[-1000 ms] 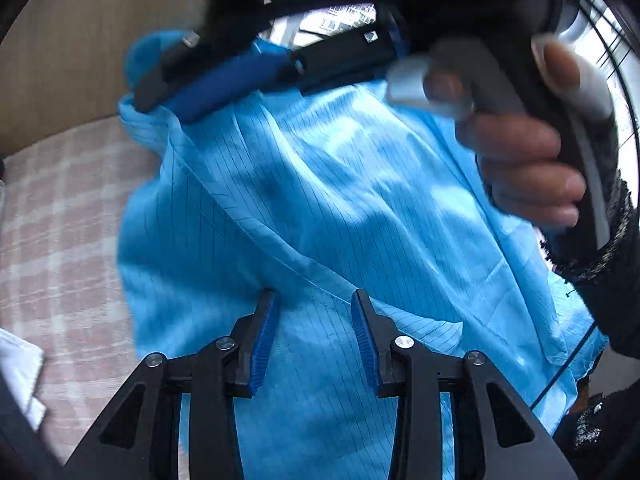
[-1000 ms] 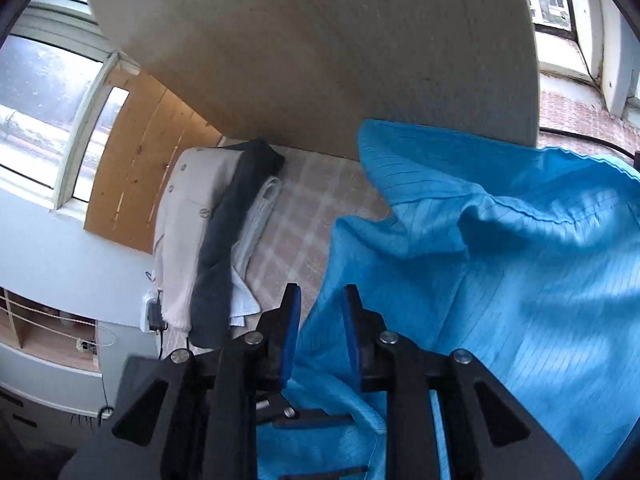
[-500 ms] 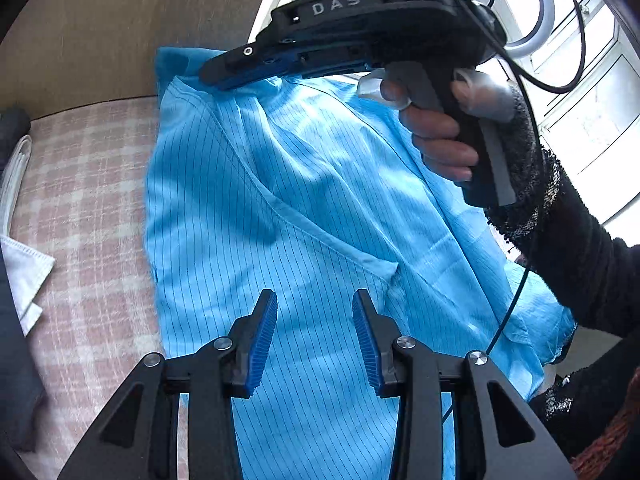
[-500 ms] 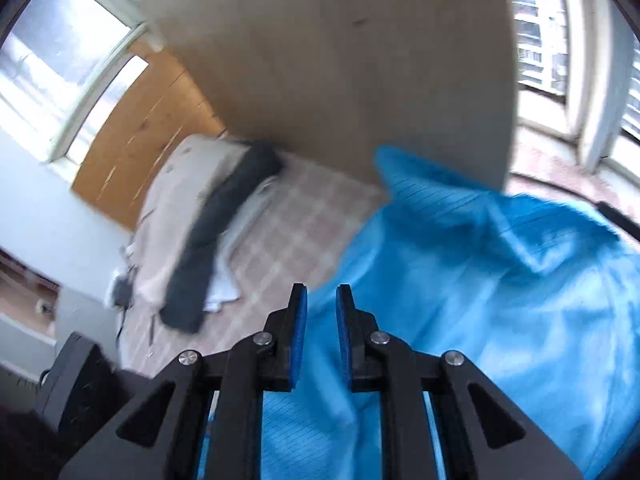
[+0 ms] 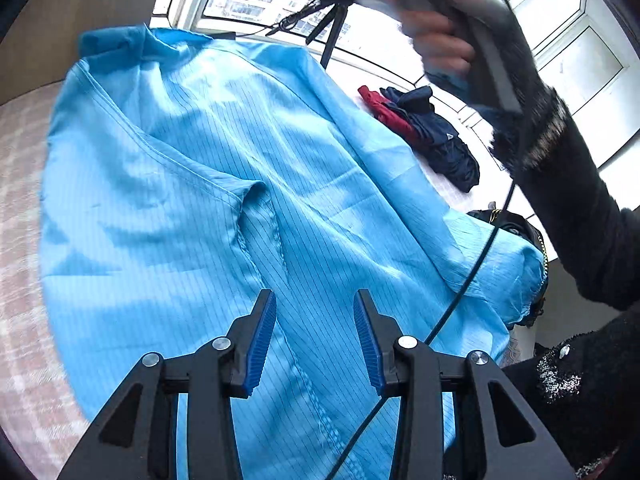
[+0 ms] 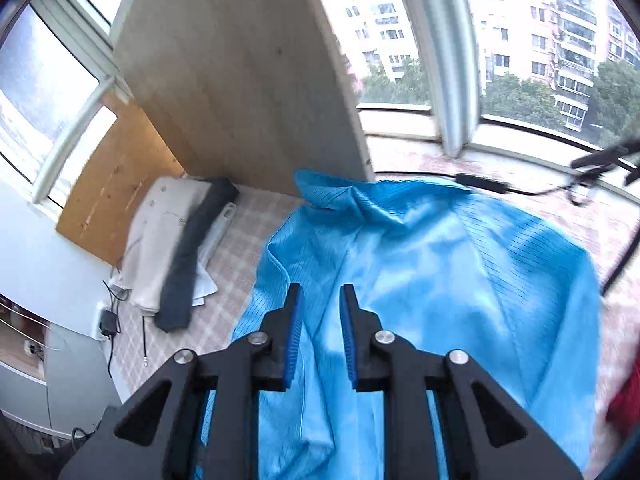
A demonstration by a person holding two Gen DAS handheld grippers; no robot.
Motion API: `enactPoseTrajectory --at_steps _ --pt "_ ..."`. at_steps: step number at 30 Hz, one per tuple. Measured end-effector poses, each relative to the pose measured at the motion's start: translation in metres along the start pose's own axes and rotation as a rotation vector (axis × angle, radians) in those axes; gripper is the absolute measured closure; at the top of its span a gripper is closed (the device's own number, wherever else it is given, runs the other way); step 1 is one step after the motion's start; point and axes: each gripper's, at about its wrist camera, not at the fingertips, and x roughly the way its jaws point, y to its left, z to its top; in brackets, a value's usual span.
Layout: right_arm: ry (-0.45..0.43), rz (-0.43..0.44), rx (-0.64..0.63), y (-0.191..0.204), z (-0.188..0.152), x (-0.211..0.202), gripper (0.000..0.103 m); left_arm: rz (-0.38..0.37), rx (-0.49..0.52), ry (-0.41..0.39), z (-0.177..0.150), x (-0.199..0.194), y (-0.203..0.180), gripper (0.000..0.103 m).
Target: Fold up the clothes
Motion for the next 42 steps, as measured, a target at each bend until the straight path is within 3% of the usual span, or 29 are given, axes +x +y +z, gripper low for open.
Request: enactPoseTrajectory --at_steps 3,6,11,15,18,24,27,29,30,31,32,36,42 --pt "-0.091 -0.067 0.080 -0.024 -0.049 -0.092 0.073 0.007 0.020 -0.057 -0.008 -0.030 -0.012 0.065" --pt "-0.138 -0.214 0.158 -0.049 -0.099 -0.160 0.072 0.007 0.053 -0.062 -0.015 -0.038 -0.034 0.063" --pt "-0.131 -0.357 0.217 -0.082 -0.154 -0.216 0.072 -0.035 0.116 -0.008 -0.030 -0.012 -0.083 0.062" --pt "-0.032 -0.366 0.194 -0.108 -0.179 -0.221 0.058 -0.028 0.135 0.033 -0.055 0.010 -0.130 0.062" --pt "0.082 -0.381 0.137 -0.124 -0.210 -0.204 0.058 0.005 0.135 0.049 -0.074 0.021 -0.157 0.062" --pt "0.326 -0.330 0.070 -0.145 -0.302 -0.177 0.058 0.087 -0.003 0.042 -0.110 0.018 -0.174 0.062" --pt "0.344 -0.334 0.035 -0.146 -0.327 -0.174 0.057 0.106 -0.030 0.041 -0.119 0.016 -0.180 0.062" --pt "0.299 -0.329 -0.001 -0.140 -0.332 -0.182 0.058 0.108 -0.041 0.039 -0.121 0.015 -0.184 0.062" --pt "0.269 -0.318 -0.017 -0.136 -0.333 -0.187 0.070 0.110 -0.038 0.036 -0.120 0.015 -0.187 0.062" --pt "0.240 -0.304 -0.019 -0.134 -0.332 -0.194 0.091 0.112 -0.028 0.031 -0.120 0.014 -0.191 0.062" --pt "0.211 -0.292 -0.014 -0.133 -0.330 -0.200 0.095 0.114 -0.014 0.022 -0.120 0.012 -0.195 0.062" --pt "0.061 -0.239 0.107 -0.138 -0.319 -0.244 0.099 0.130 0.024 -0.009 -0.132 0.000 -0.207 0.062" --pt "-0.196 -0.368 0.086 -0.095 -0.267 -0.355 0.099 0.146 -0.005 -0.060 -0.171 -0.028 -0.205 0.060"
